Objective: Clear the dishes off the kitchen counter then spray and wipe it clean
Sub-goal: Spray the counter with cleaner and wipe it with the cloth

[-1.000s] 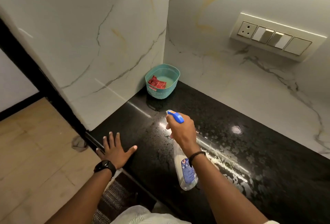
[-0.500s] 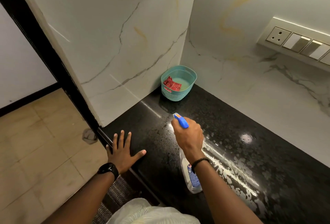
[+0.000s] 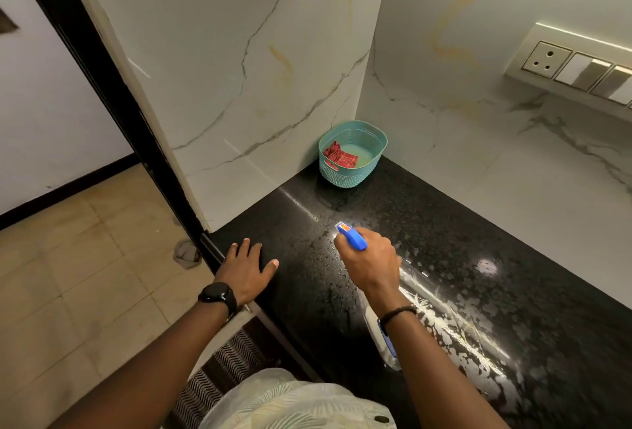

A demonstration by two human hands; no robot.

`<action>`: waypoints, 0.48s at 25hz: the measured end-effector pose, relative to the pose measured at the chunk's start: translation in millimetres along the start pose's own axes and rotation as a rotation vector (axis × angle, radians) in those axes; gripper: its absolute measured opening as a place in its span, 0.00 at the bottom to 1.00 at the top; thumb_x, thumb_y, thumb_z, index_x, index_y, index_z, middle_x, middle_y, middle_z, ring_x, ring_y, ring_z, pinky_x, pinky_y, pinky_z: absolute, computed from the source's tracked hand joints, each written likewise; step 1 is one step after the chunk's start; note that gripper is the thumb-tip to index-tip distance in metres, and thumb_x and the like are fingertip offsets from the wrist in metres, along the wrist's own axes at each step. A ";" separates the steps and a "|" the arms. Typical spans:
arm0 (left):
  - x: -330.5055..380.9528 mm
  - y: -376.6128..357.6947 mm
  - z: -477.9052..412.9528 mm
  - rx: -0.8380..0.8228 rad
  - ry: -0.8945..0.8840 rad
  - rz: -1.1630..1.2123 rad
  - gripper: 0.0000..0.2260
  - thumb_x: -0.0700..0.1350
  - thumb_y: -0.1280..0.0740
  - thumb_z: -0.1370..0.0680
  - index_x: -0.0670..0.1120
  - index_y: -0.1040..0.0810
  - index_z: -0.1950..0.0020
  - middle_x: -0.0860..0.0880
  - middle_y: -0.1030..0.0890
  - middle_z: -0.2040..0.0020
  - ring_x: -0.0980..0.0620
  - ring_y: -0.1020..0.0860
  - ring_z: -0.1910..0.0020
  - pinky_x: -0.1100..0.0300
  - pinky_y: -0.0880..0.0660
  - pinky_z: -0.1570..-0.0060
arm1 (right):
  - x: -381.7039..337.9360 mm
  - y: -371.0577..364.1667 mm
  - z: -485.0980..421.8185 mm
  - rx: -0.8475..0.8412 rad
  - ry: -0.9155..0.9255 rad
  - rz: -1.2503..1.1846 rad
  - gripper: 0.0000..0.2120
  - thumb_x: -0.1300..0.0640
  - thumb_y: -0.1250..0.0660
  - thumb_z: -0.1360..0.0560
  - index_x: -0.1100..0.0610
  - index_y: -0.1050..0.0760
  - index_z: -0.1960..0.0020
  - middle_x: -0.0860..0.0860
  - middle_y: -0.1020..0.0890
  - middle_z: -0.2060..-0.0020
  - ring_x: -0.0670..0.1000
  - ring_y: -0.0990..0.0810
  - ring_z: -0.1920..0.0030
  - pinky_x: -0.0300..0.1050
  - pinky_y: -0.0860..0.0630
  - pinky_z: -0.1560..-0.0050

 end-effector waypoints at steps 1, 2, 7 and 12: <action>2.3 11.6 -0.8 0.018 0.013 0.046 0.33 0.66 0.49 0.18 0.49 0.46 0.18 0.43 0.42 0.18 0.38 0.43 0.20 0.42 0.40 0.24 | -2.8 -1.1 5.0 -0.018 0.031 0.012 0.20 0.44 0.36 0.24 0.54 0.33 0.70 0.47 0.29 0.75 0.47 0.34 0.73 0.45 0.37 0.70; 3.5 23.2 -3.2 0.021 0.033 0.095 0.31 0.65 0.50 0.17 0.49 0.45 0.18 0.42 0.37 0.20 0.38 0.36 0.23 0.43 0.36 0.27 | -5.6 -2.9 9.8 -0.037 0.066 0.027 0.21 0.44 0.36 0.24 0.53 0.35 0.71 0.46 0.31 0.76 0.47 0.36 0.74 0.44 0.39 0.70; -15.4 59.7 -38.7 -0.186 0.197 0.457 0.48 0.80 0.52 0.29 0.52 0.46 0.17 0.45 0.34 0.21 0.42 0.32 0.25 0.44 0.40 0.24 | -7.3 -10.9 32.2 -0.131 0.184 0.118 0.18 0.43 0.35 0.23 0.54 0.28 0.65 0.49 0.24 0.72 0.49 0.29 0.71 0.43 0.37 0.70; -4.9 74.7 -49.3 -0.290 0.273 0.622 0.38 0.70 0.51 0.19 0.48 0.52 0.16 0.45 0.43 0.18 0.43 0.31 0.25 0.44 0.36 0.25 | -12.8 -22.5 55.5 -0.272 0.325 0.195 0.22 0.37 0.43 0.29 0.56 0.29 0.66 0.50 0.25 0.73 0.48 0.30 0.72 0.48 0.30 0.67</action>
Point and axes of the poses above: each hand's wrist, its own z-axis away from the middle knuckle, its own y-axis out of the back of the hand, x = y × z, the point moved 4 cm from there along -z, towards the middle knuckle
